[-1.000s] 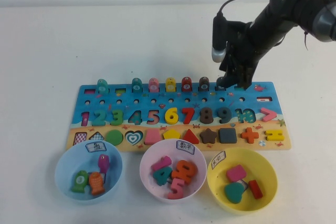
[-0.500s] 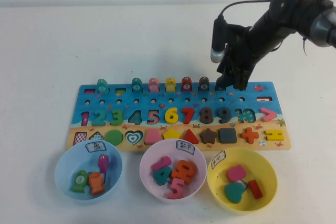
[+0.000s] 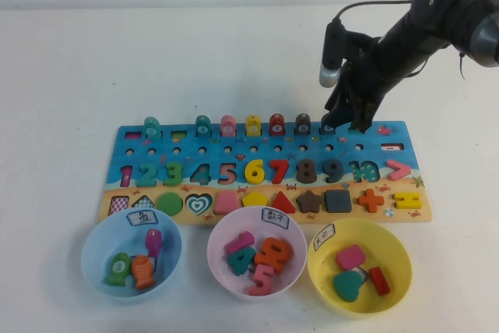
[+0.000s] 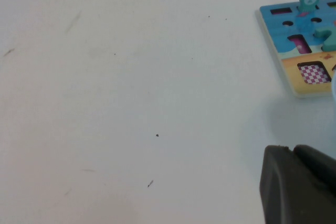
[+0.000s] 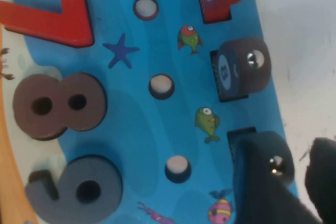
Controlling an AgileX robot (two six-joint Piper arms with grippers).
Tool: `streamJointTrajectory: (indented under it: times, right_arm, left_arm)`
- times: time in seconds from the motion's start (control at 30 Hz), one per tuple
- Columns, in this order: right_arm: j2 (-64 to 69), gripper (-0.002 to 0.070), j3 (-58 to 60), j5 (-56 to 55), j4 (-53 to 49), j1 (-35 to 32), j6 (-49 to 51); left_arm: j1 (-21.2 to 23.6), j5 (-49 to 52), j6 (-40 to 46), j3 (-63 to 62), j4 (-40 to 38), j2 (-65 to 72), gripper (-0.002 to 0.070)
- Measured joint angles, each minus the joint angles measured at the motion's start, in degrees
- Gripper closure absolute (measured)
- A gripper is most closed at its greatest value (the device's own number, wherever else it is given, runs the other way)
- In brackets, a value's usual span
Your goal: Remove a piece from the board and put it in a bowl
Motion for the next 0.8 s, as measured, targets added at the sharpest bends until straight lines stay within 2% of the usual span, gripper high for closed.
streamJointTrajectory:
  times: [0.43,0.67,0.8]
  right_arm:
    - [1.1,0.0481,0.0,1.1,2.0,0.0,-0.2]
    - [1.1,0.0563,0.0,0.9,2.0,0.0,-0.6]
    - [1.1,0.0572,0.0,0.9,2.0,0.0,-1.1]
  left_arm:
    - [0.0,0.0,0.0,0.0,0.0,0.0,0.068]
    - [0.0,0.0,0.0,0.0,0.0,0.0,0.068]
    - [0.0,0.0,0.0,0.0,0.0,0.0,0.068]
